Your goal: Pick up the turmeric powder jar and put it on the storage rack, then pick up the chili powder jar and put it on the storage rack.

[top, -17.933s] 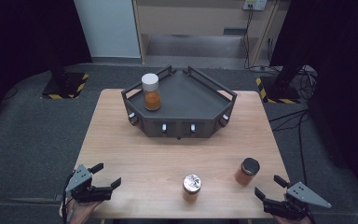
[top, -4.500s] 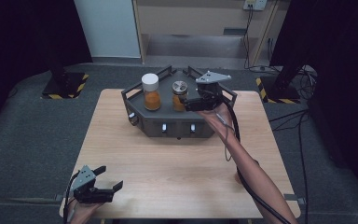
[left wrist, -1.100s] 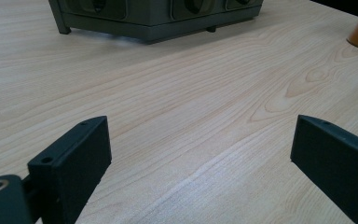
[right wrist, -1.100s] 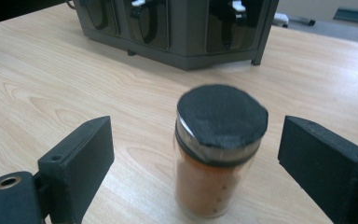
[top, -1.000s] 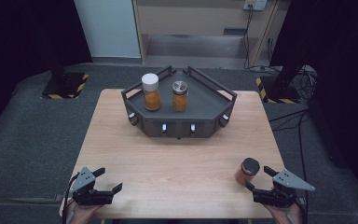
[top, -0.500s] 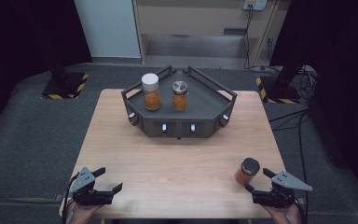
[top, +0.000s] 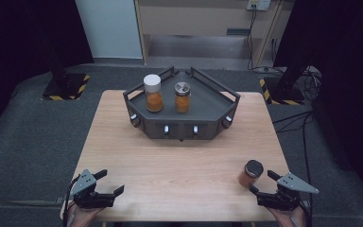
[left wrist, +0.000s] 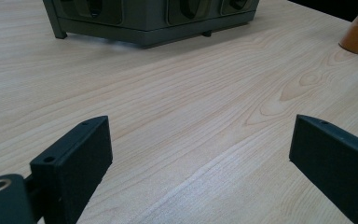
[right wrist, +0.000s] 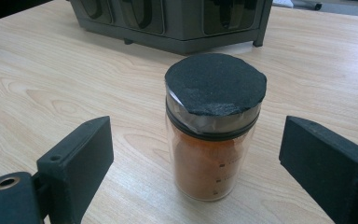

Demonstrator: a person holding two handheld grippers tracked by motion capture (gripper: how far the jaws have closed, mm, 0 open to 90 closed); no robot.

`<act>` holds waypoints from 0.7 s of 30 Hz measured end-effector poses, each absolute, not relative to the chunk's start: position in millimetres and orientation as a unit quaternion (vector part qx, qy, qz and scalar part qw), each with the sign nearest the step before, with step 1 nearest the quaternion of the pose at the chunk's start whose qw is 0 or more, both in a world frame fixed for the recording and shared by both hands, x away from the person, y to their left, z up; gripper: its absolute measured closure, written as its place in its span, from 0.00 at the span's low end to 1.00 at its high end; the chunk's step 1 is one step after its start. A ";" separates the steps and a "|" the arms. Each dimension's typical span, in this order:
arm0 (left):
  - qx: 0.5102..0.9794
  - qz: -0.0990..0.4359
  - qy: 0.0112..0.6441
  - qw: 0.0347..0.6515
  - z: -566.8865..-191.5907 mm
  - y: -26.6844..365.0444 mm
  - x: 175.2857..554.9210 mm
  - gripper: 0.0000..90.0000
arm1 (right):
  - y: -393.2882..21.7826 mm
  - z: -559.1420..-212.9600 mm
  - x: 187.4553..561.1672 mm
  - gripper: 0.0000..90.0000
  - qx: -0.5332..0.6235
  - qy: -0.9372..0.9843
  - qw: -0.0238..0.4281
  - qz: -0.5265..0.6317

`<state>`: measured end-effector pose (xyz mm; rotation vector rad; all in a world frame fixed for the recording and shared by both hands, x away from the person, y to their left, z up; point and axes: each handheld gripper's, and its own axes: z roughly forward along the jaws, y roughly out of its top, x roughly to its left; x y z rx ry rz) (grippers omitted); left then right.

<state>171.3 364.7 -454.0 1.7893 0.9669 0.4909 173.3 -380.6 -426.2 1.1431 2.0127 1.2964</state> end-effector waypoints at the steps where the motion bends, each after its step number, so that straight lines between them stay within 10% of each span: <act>1: 0.740 0.203 0.400 0.501 -454.0 364.8 171.3 0.05 | -380.6 -426.1 173.3 0.11 0.418 0.736 0.242 0.474; 21: 0.740 0.201 0.400 0.502 -454.6 364.9 172.2 0.06 | -382.0 -426.7 173.4 0.11 0.419 0.735 0.240 0.476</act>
